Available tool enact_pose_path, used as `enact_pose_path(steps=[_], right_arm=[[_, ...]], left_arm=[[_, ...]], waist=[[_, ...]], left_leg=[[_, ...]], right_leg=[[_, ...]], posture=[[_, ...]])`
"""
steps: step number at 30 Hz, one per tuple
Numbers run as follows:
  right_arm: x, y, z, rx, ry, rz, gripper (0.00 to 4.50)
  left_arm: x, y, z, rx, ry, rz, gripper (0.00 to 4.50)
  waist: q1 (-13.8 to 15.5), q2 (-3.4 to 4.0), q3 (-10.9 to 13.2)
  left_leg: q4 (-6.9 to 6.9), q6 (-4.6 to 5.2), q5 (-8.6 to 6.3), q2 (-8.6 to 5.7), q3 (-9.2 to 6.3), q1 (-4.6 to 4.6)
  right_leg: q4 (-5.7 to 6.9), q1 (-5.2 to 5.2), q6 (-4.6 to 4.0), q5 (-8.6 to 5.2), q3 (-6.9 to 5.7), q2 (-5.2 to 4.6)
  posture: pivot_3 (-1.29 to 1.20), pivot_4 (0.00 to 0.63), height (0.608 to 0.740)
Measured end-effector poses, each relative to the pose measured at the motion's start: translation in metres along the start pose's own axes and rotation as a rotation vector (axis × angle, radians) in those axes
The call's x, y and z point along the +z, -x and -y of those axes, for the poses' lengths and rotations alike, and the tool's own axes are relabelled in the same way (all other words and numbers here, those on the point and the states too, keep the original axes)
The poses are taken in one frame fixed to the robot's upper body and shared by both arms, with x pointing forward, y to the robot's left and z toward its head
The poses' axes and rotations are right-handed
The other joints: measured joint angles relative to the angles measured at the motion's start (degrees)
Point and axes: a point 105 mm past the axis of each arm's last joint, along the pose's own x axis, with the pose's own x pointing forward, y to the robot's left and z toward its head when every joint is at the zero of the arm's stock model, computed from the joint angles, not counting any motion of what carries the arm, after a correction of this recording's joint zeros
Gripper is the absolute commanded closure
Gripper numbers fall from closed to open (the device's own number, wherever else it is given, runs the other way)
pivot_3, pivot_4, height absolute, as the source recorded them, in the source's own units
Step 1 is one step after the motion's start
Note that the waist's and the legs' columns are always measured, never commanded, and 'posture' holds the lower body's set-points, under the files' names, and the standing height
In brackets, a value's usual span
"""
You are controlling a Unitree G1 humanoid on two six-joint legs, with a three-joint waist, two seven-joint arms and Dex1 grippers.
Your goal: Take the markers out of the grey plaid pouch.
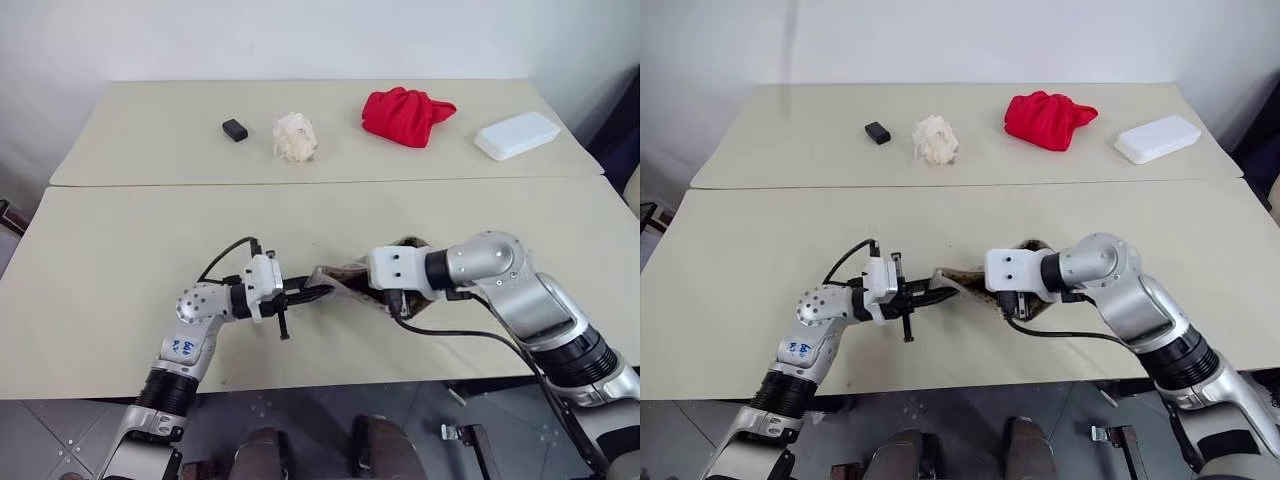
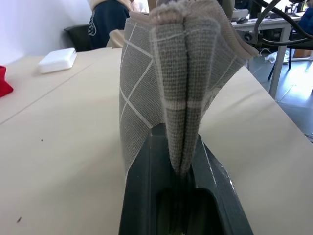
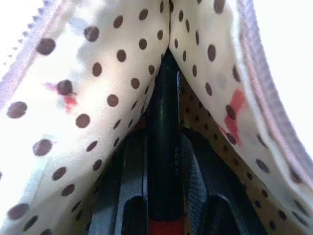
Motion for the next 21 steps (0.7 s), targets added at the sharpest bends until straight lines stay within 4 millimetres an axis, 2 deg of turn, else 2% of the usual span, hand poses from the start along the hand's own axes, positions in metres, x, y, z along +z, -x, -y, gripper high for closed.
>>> enact_pose_path(steps=[2,5,7,8,9,15,21], right_arm=[[0.003,0.007,0.0,0.018,-0.019,0.036,3.92],[0.008,0.018,-0.004,0.073,-0.18,0.117,3.92],[0.033,0.021,-0.013,0.169,-0.254,0.273,4.04],[0.043,0.022,-0.018,0.207,-0.262,0.327,4.36],[0.048,0.024,-0.021,0.241,-0.273,0.362,4.46],[0.054,0.032,-0.022,0.291,-0.39,0.454,4.46],[0.051,0.034,-0.02,0.284,-0.409,0.449,4.46]], left_arm=[[0.001,0.0,0.0,0.001,-0.001,0.005,4.5],[0.002,-0.001,0.001,-0.009,-0.001,0.014,4.5],[-0.005,0.004,-0.003,0.021,0.024,-0.014,4.5],[-0.011,0.007,-0.006,0.043,0.046,-0.034,4.5],[-0.013,0.008,-0.007,0.055,0.052,-0.035,4.5],[-0.015,0.009,-0.008,0.062,0.053,-0.039,4.5],[-0.015,0.009,-0.008,0.066,0.053,-0.038,4.5]], waist=[[0.0,0.0,0.0],[0.0,0.0,0.0],[-0.1,0.0,0.0],[-0.3,0.0,0.0],[-0.2,0.0,0.0],[0.3,0.0,0.0],[0.4,0.0,0.0]], left_leg=[[0.0,0.0,0.0,0.0,0.0,0.01],[0.0,0.0,0.0,0.0,-0.02,0.01],[-0.01,0.0,0.0,0.02,-0.09,0.03],[-0.01,0.0,0.0,0.02,-0.17,0.04],[-0.01,0.0,0.0,0.0,-0.23,0.03],[0.02,0.02,-0.01,-0.07,-0.26,0.03],[0.02,0.02,-0.01,-0.07,-0.25,0.03]], right_leg=[[0.0,0.01,0.0,0.0,0.0,0.0],[0.0,0.02,0.0,0.0,0.01,0.0],[0.04,0.01,-0.01,-0.01,0.0,0.02],[0.03,0.01,-0.02,-0.01,0.01,0.07],[0.03,0.02,-0.02,-0.01,0.01,0.07],[0.03,0.05,-0.02,-0.01,0.01,-0.02],[0.04,0.05,-0.02,-0.01,0.01,-0.01]], posture=[[0.0,0.15,0.74],[0.0,0.15,0.74],[0.0,0.15,0.74],[0.0,0.15,0.74],[0.0,0.15,0.74],[0.0,0.15,0.74],[0.0,0.15,0.74]])
